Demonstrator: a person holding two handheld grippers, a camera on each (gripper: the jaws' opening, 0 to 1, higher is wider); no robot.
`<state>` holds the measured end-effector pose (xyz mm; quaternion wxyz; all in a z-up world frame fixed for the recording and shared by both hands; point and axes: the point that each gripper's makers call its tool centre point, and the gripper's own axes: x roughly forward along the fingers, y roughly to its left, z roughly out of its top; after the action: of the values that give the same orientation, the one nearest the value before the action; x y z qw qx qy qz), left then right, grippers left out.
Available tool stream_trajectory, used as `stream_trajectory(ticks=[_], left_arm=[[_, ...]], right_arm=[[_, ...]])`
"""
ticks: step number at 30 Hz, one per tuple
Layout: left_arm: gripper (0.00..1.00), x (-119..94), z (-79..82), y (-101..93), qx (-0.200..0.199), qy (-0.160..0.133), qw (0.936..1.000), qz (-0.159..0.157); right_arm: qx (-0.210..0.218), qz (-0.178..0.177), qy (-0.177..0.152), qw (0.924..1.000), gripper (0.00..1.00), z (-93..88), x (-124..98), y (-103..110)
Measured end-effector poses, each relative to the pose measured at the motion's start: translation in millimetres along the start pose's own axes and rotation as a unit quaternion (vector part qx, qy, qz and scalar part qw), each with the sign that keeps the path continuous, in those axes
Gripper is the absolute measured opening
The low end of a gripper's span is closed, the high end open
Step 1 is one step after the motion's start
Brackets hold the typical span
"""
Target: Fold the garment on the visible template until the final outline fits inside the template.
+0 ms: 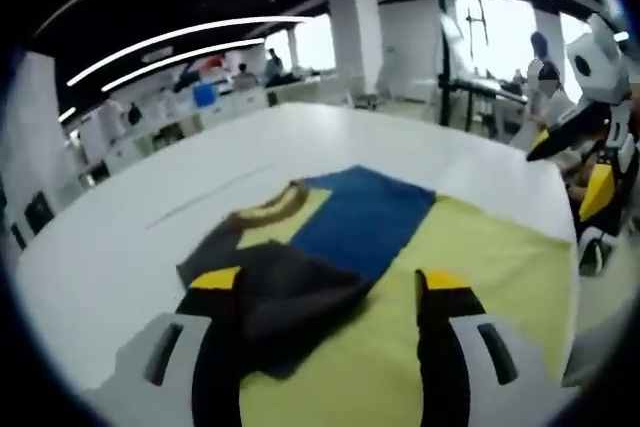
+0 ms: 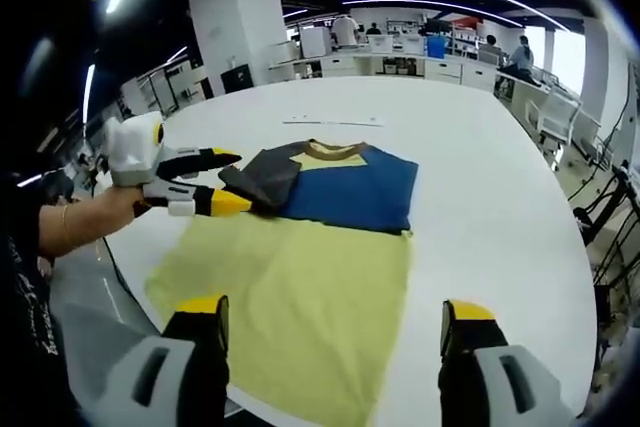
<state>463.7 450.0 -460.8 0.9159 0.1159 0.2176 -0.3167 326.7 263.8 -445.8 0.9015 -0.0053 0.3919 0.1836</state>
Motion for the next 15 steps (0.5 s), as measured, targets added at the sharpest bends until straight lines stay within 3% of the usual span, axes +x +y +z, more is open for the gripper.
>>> stream_trajectory(ticks=[7, 10, 12, 15], left_arm=[[0.73, -9.3, -23.0, 34.4, -0.064, 0.030, 0.9956, 0.062], [0.70, -12.3, -29.7, 42.6, -0.063, 0.039, 0.9942, 0.078], [0.67, -14.2, -33.7, 45.4, -0.088, 0.043, 0.9917, 0.084], [0.53, -15.0, -35.5, 45.4, -0.130, 0.037, 0.9874, 0.082]], right_arm=[[-0.001, 0.004, -0.002, 1.0000, 0.88, 1.1, 1.6, 3.4], [0.000, 0.004, -0.002, 1.0000, 0.88, 0.6, 1.8, 3.8], [0.001, 0.004, -0.001, 1.0000, 0.87, -0.3, 1.8, 4.2], [0.003, 0.003, 0.000, 1.0000, 0.87, -1.6, 1.7, 4.2]])
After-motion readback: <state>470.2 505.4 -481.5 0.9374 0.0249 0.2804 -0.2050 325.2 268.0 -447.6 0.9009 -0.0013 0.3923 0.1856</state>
